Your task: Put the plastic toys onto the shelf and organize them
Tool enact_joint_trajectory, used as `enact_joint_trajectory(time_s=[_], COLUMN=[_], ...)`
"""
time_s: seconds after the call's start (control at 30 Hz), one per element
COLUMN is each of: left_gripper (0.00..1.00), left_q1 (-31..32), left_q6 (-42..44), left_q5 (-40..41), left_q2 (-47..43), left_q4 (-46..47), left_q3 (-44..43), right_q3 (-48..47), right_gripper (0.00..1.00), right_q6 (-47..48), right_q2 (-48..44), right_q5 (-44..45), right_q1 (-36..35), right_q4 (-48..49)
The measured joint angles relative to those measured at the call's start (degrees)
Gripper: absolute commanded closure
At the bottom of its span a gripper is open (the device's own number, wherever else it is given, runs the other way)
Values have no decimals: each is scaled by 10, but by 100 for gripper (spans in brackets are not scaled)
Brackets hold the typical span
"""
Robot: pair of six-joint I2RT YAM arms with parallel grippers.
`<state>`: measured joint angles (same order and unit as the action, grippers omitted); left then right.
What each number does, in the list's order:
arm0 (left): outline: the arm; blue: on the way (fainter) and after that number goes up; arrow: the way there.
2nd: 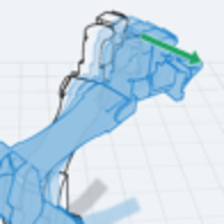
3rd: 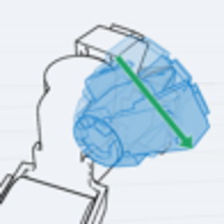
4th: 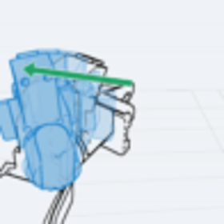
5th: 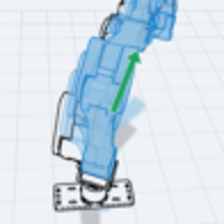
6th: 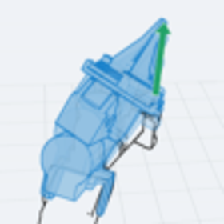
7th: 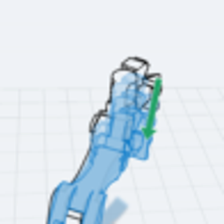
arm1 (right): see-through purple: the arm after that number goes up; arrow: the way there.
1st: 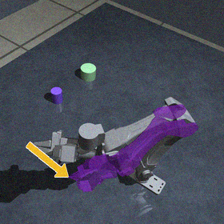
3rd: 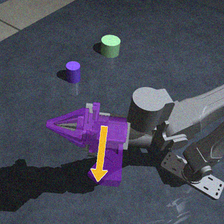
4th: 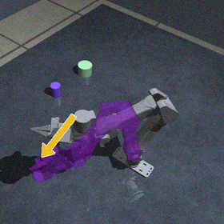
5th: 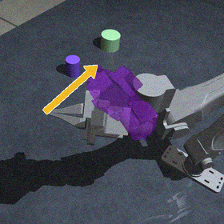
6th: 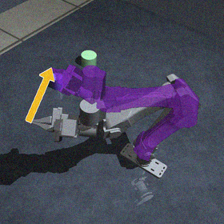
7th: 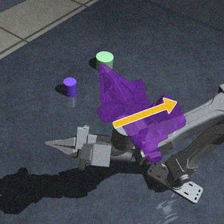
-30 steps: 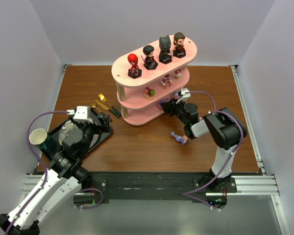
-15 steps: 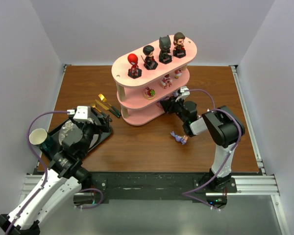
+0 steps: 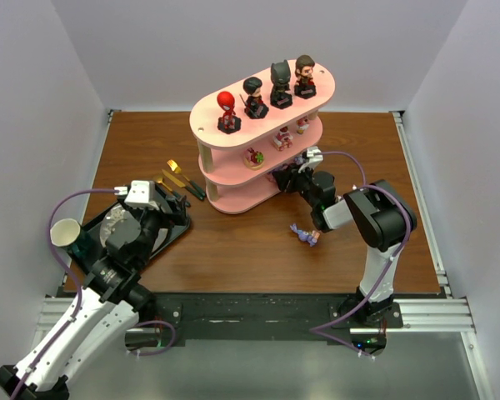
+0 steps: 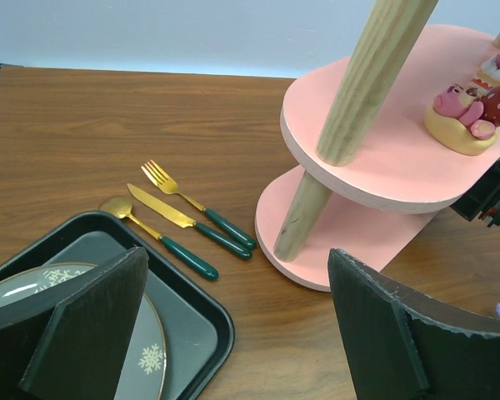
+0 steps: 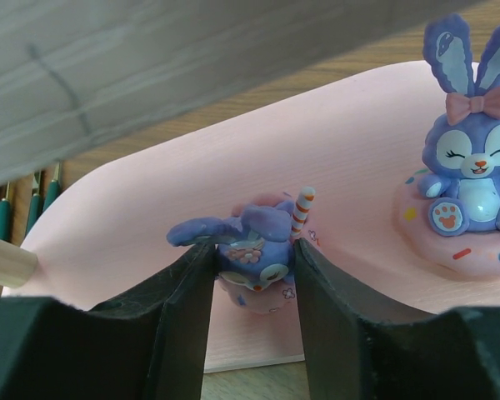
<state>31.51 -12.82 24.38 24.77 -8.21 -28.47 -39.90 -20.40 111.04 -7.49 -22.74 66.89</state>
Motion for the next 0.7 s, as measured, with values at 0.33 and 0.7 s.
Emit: enact_joint_trajectory(time_s=[0.33,0.7], left_gripper=[6,6], left_q1=[0,-4], left_q6=[0,0], left_q5=[-2,-7], left_q2=[-2,-11], left_q4=[0,0], left_q3=[0,0], right_q3=[0,35], right_gripper=[42,35], right_q6=[1,3], right_q2=[-4,-71], right_q5=[-7,-8], right_q1=[0,0], right_q4=[-8,-35])
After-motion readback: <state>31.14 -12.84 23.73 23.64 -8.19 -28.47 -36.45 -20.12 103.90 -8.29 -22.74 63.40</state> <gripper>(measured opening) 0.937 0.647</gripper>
